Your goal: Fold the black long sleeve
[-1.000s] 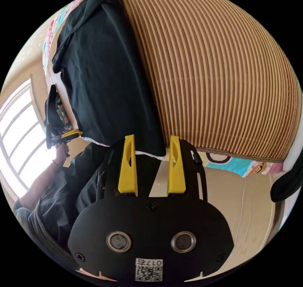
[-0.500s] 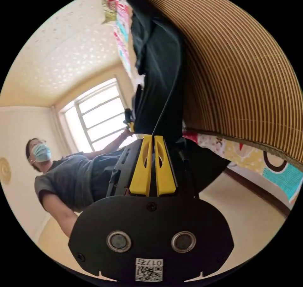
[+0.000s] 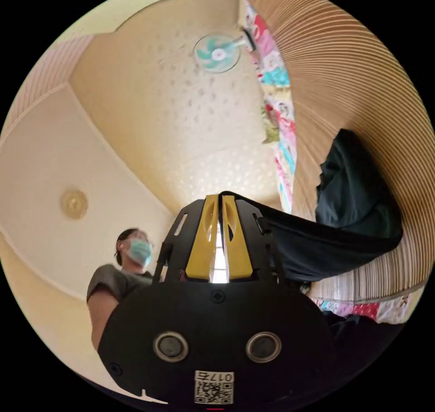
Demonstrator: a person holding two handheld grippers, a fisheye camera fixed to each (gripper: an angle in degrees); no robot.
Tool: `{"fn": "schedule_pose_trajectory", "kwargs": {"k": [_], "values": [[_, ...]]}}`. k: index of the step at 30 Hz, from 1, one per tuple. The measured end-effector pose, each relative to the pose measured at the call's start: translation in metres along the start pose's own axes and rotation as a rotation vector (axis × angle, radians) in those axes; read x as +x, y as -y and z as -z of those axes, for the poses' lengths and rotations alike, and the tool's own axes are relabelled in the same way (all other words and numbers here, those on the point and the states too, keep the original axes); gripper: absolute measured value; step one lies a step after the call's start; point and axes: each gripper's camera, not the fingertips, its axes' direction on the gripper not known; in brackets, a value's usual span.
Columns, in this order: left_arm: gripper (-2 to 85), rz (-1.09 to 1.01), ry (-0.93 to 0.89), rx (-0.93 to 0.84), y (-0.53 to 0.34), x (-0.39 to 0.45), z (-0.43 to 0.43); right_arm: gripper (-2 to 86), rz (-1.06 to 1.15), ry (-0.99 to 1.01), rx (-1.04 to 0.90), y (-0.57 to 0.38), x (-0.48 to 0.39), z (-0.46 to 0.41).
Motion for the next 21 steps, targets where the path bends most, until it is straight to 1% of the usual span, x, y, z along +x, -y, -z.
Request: {"fn": "schedule_pose_trajectory", "kwargs": {"k": [1, 2, 3, 4, 5, 7, 11, 12, 13, 15, 17, 18, 19, 20, 21], "values": [[3.8, 0.081, 0.049, 0.12, 0.011, -0.021, 0.014, 1.2, -0.083, -0.078, 0.106, 0.015, 0.018, 0.0], [3.8, 0.17, 0.096, 0.258, 0.018, -0.042, 0.029, 1.2, -0.124, -0.098, 0.147, 0.023, 0.028, -0.001], [3.8, 0.212, 0.111, 0.331, 0.02, -0.05, 0.036, 1.2, -0.202, -0.124, 0.204, 0.039, 0.049, -0.005], [3.8, 0.276, 0.125, 0.489, 0.021, -0.063, 0.048, 1.3, -0.258, -0.152, 0.239, 0.056, 0.067, -0.013], [3.8, 0.322, 0.129, 0.605, 0.025, -0.073, 0.053, 1.3, -0.283, -0.172, 0.251, 0.064, 0.074, -0.018], [3.8, 0.345, 0.153, 0.68, 0.042, -0.083, 0.054, 1.4, -0.334, -0.278, 0.28, 0.103, 0.091, -0.04], [4.1, 0.296, 0.241, 0.699, 0.095, -0.09, 0.057, 2.1, -0.328, -0.373, 0.283, 0.158, 0.103, -0.072], [4.3, 0.288, 0.258, 0.699, 0.101, -0.091, 0.059, 2.5, -0.32, -0.356, 0.268, 0.173, 0.109, -0.081], [5.3, 0.281, 0.304, 0.691, 0.112, -0.092, 0.065, 2.9, -0.28, -0.294, 0.254, 0.187, 0.113, -0.089], [7.9, 0.283, 0.427, 0.671, 0.122, -0.088, 0.077, 3.7, -0.236, -0.232, 0.244, 0.204, 0.113, -0.096], [10.4, 0.256, 0.664, 0.588, 0.128, -0.071, 0.085, 4.9, -0.237, -0.314, 0.181, 0.218, 0.107, -0.106], [10.7, 0.255, 0.73, 0.558, 0.129, -0.068, 0.085, 5.7, -0.217, -0.416, 0.081, 0.226, 0.1, -0.118], [12.8, 0.258, 0.861, 0.49, 0.126, -0.064, 0.082, 5.6, -0.178, -0.523, -0.046, 0.23, 0.094, -0.133], [15.0, 0.262, 0.949, 0.417, 0.121, -0.067, 0.076, 5.5, -0.157, -0.575, -0.111, 0.23, 0.092, -0.141], [16.3, 0.264, 0.972, 0.378, 0.118, -0.071, 0.074, 5.7, -0.124, -0.672, -0.233, 0.226, 0.09, -0.158]]}}
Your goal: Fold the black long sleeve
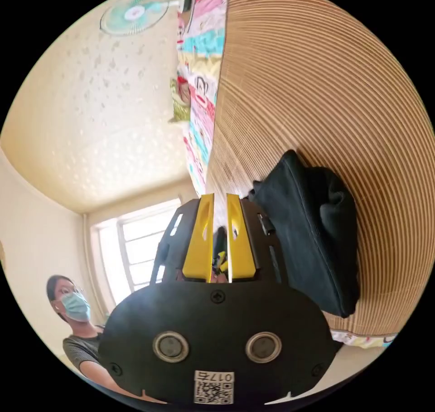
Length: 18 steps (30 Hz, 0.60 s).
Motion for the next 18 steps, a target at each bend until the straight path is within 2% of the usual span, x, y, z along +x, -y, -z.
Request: {"fn": "schedule_pose_trajectory", "kwargs": {"k": [2, 6, 10, 11, 15, 17, 18], "values": [[19.0, -0.027, 0.034, -0.142, -0.018, -0.017, -0.028, 6.4, 0.058, -0.115, -0.142, -0.011, -0.008, -0.024], [18.9, -0.018, 0.089, -0.277, -0.046, -0.048, -0.073, 8.1, 0.076, -0.227, -0.403, -0.053, -0.001, -0.091], [11.2, 0.051, 0.003, -0.348, -0.056, -0.069, -0.116, 10.9, 0.066, -0.319, -0.602, -0.095, 0.002, -0.167], [7.2, 0.04, -0.017, -0.355, -0.055, -0.064, -0.122, 11.6, 0.071, -0.339, -0.625, -0.099, 0.001, -0.179], [5.1, -0.158, 0.117, -0.379, -0.057, -0.008, -0.127, 21.0, 0.121, -0.436, -0.812, -0.118, -0.026, -0.262], [5.0, -0.29, 0.154, -0.378, -0.068, 0.039, -0.133, 22.4, 0.179, -0.538, -0.88, -0.121, -0.045, -0.294], [5.0, -0.316, 0.156, -0.375, -0.072, 0.05, -0.135, 21.9, 0.235, -0.667, -0.913, -0.124, -0.06, -0.313]]}}
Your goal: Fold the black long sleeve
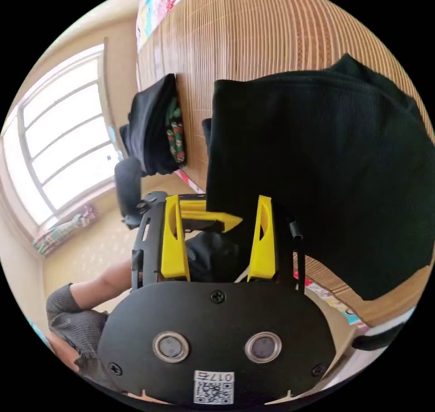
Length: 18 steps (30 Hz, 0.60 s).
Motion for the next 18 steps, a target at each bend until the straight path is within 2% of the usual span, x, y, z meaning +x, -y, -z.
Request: {"fn": "schedule_pose_trajectory", "kwargs": {"k": [3, 4, 7, 8, 11, 13, 15, 18], "values": [[4.9, -0.079, 0.134, 0.021, 0.003, 0.052, -0.015, 20.3, 0.022, -0.358, -0.178, 0.023, -0.04, -0.008], [5.0, -0.092, 0.185, 0.023, 0.003, 0.064, -0.027, 18.9, 0.035, -0.426, -0.218, 0.026, -0.047, -0.006], [5.8, -0.203, 0.186, 0.053, -0.005, 0.088, -0.053, 10.3, 0.102, -0.616, -0.275, 0.015, -0.047, 0.01], [6.5, -0.236, 0.155, 0.061, -0.009, 0.093, -0.061, 9.5, 0.115, -0.597, -0.264, 0.009, -0.043, 0.017], [6.4, -0.326, -0.012, 0.088, -0.025, 0.093, -0.075, 8.3, 0.168, -0.313, -0.122, -0.039, 0.004, 0.075], [3.5, -0.35, -0.092, 0.102, -0.034, 0.085, -0.084, 8.1, 0.193, -0.09, 0.058, -0.098, 0.066, 0.123], [2.0, -0.353, -0.129, 0.08, -0.036, 0.074, -0.101, 8.2, 0.197, 0.003, 0.2, -0.149, 0.116, 0.148], [7.6, -0.273, -0.117, 0.006, -0.026, 0.048, -0.145, 10.1, 0.033, 0.068, 0.367, -0.226, 0.208, 0.164]]}}
